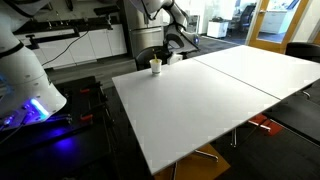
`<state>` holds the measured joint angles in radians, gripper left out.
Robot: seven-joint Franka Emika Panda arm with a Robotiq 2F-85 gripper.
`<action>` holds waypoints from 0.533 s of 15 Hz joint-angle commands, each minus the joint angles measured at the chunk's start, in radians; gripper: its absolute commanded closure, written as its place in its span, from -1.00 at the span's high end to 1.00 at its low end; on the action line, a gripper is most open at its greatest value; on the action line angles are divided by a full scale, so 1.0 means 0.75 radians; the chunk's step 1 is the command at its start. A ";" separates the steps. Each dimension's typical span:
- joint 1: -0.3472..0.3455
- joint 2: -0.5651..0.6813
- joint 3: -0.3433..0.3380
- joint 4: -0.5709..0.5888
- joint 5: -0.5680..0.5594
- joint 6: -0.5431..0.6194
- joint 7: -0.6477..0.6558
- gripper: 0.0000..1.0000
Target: Put the pen in the mug cup
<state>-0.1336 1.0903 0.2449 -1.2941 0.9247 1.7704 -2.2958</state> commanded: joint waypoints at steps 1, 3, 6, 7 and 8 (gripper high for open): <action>0.005 -0.024 -0.014 -0.015 0.039 0.043 -0.043 0.19; 0.001 -0.032 -0.013 -0.021 0.043 0.050 -0.045 0.46; -0.008 -0.064 -0.012 -0.049 0.058 0.065 -0.038 0.93; -0.010 -0.084 -0.012 -0.067 0.070 0.076 -0.036 1.00; -0.012 -0.101 -0.015 -0.079 0.080 0.077 -0.035 1.00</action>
<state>-0.1398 1.0804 0.2438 -1.2931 0.9466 1.7959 -2.2962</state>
